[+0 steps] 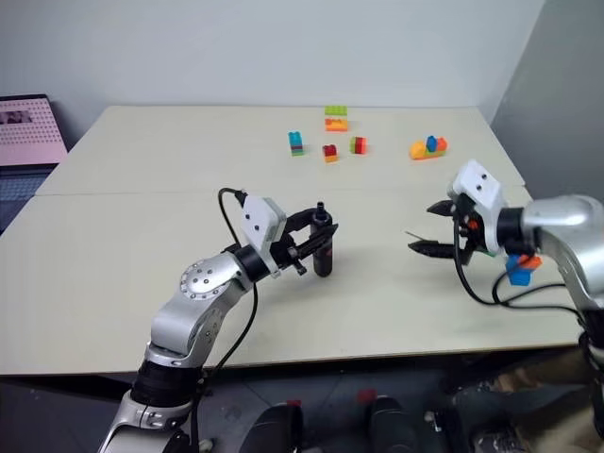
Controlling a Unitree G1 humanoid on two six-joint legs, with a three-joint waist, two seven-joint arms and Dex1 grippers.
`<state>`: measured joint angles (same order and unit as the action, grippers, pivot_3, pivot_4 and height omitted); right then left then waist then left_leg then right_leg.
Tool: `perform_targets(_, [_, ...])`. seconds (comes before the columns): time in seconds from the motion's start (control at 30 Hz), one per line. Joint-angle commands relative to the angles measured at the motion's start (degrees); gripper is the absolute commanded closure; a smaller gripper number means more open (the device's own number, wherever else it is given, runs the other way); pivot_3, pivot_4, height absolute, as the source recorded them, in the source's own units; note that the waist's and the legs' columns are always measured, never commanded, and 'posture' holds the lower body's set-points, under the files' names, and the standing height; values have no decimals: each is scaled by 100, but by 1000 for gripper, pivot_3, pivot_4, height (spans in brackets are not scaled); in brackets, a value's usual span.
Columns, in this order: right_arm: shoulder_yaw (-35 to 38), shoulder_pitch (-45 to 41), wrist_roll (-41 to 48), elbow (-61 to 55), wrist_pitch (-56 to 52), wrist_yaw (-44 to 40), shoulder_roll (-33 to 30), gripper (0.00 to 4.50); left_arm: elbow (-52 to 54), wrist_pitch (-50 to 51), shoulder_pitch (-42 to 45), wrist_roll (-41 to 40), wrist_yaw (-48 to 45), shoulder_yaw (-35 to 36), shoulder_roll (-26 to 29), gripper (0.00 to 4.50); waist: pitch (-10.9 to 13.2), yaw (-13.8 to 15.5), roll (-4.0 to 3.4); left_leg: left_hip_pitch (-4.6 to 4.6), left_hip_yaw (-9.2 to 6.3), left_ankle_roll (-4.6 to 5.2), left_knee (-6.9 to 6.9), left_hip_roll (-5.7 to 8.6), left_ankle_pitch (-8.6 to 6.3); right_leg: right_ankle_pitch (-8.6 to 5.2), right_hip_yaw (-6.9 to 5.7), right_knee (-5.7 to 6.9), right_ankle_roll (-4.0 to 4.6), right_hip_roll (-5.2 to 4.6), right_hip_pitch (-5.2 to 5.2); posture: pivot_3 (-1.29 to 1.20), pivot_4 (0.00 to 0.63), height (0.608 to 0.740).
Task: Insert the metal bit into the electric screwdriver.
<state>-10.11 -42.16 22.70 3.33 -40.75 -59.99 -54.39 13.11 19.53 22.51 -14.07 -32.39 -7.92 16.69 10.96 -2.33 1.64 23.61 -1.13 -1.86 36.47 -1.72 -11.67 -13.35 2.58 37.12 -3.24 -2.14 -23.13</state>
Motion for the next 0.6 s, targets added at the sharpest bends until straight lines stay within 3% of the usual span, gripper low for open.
perform_targets(0.03, [-827,-998,-1055,2097,631,-485,502,0,-85,106,-215,217,220,30,73,2859,-3,-25,-4,0,-1,0,-1,-1,0,0,0,-1,0,3,1,0,150,740])
perform_targets(0.2, [-1323,-2029,-1961,4558,1406,-682,1348,0,-11,44,-327,235,340,67,96,2860,-7,-69,-10,4,1,0,-5,-1,0,6,3,0,-11,6,-4,0,150,740])
perform_targets(0.43, [-1251,-2714,-2696,6702,2158,-353,2000,0,123,29,-422,263,468,123,167,2860,-9,-92,-14,6,-2,0,-11,-1,0,15,3,1,-26,8,-6,0,150,740])
perform_targets(0.6, [-1033,-2863,-2861,7101,2203,-467,2164,1002,167,40,-451,263,522,152,211,2860,-11,-111,-18,2,-3,0,-11,-1,0,15,6,7,-25,10,-6,0,150,740])
